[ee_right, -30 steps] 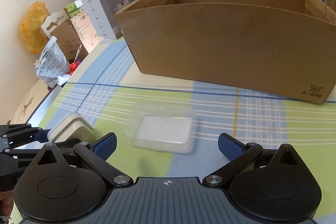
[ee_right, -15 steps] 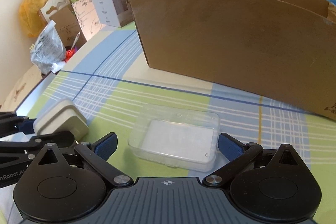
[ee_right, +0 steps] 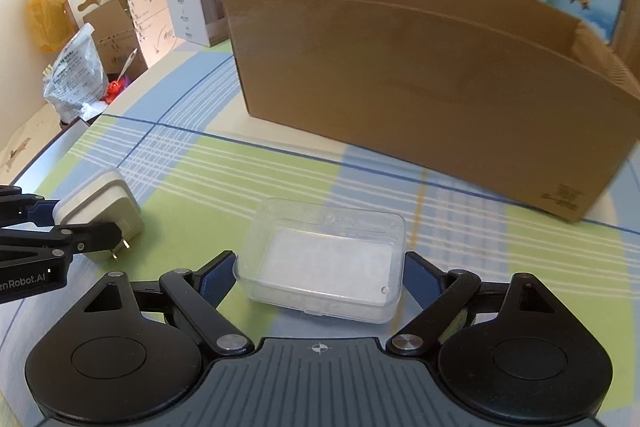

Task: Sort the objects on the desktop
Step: 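Close the right tool on the clear plastic container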

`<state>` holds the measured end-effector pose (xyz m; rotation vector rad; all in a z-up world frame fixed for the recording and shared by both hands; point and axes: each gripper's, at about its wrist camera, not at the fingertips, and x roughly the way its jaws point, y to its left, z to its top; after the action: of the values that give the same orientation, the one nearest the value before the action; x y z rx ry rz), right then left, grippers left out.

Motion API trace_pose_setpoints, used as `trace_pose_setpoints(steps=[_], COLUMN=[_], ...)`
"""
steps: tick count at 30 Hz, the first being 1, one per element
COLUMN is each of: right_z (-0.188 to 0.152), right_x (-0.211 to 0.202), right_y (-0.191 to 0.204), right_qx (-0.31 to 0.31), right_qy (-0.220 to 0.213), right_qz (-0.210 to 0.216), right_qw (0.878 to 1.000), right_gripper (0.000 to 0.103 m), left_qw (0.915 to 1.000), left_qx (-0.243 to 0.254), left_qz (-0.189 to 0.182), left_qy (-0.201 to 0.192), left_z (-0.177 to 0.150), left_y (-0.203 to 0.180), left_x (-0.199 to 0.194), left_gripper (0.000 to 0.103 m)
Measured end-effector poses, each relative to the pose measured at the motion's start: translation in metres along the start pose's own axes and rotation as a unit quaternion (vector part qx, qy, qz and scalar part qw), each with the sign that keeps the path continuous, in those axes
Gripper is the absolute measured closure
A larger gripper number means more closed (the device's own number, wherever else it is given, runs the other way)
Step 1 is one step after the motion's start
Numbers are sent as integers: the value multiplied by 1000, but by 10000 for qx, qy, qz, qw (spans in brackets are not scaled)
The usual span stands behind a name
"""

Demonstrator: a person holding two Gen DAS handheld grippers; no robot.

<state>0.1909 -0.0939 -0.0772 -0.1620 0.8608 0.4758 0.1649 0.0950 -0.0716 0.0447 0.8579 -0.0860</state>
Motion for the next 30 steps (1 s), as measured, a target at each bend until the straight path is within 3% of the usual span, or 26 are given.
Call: trace_pose_setpoints(steps=[7,14,30], right_z=[-21,-41,-49], right_x=[-43,-84,-169], right_y=[-15,-33,-48], right_qx=[228,585,811], right_qy=[-87,-84,-313], right_qz=[-100,-95,-206], right_qw=[9997,9982,9960], right_gripper=[17,17,17], left_qw=[9995,9993,9988], left_qx=[-304,-267,-272], left_qz=[-68,-214,-399], left_qy=[90,114,-7], left_z=[-11,-16,-3], left_y=[-16,-45,-88], left_x=[-27,-55,-114], left_gripper=[72,72,72])
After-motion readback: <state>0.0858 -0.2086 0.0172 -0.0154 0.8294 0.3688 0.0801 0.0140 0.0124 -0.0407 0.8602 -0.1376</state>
